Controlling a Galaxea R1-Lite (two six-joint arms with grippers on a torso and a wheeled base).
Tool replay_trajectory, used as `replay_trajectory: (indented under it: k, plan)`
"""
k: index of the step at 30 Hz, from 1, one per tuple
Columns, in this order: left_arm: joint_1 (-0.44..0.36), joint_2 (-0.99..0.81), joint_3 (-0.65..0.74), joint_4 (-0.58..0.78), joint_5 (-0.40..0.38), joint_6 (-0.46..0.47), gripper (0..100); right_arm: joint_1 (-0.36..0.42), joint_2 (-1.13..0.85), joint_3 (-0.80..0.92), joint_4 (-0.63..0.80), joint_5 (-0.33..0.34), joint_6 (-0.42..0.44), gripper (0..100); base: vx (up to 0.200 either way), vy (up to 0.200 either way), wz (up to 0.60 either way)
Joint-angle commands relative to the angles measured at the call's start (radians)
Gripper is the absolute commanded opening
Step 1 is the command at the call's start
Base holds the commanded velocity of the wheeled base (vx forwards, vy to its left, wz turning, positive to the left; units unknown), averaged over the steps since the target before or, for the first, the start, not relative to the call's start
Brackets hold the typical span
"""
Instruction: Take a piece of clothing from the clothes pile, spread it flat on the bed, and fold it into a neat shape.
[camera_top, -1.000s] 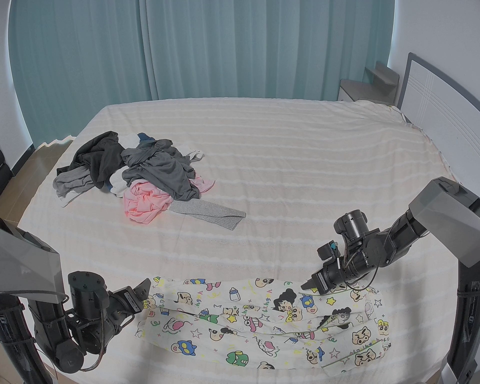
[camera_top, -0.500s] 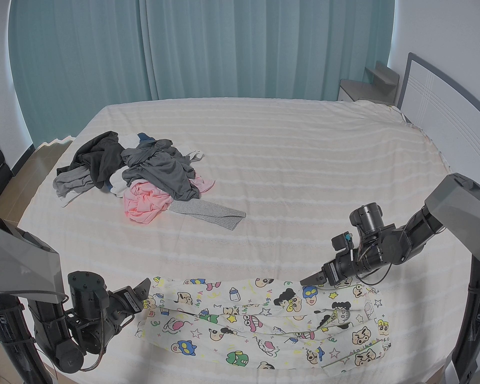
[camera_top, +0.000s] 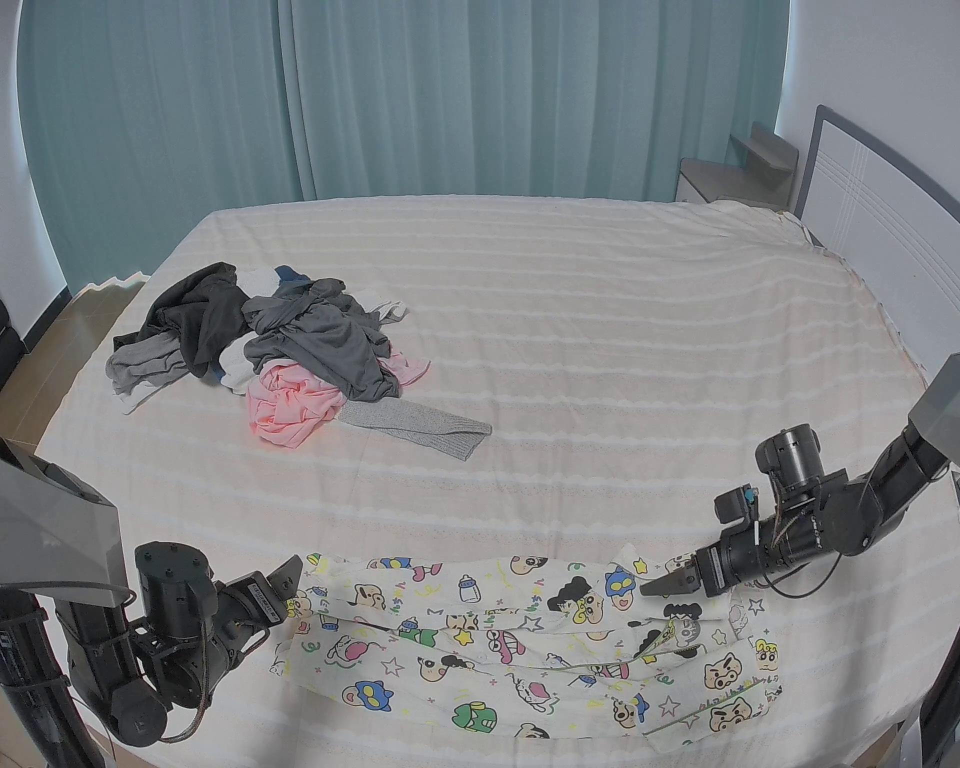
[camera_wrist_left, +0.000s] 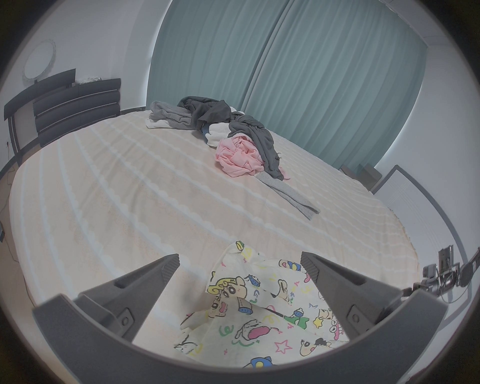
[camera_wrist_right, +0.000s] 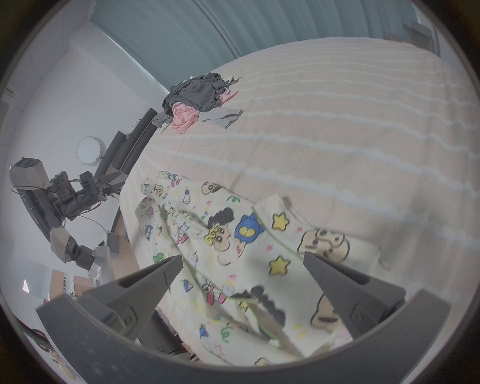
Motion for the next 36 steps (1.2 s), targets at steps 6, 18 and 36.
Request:
replay_trajectory:
  k: [6,18,36]
  plan:
    - [0.035,-0.036,-0.036,-0.018,-0.078,-0.027,100,-0.063,-0.091,0.158,-0.044,-0.003,0.013,100,0.0,0.0,0.0]
    - [0.245,-0.048,-0.43,0.603,-0.447,-0.21,100,-0.138,-0.852,0.5,-0.054,0.003,0.152,100,0.0,0.0,0.0]
    - [0.31,0.023,-0.831,1.266,-0.635,-0.373,100,-0.308,-1.112,0.629,-0.047,0.043,0.284,100,0.0,0.0,0.0]
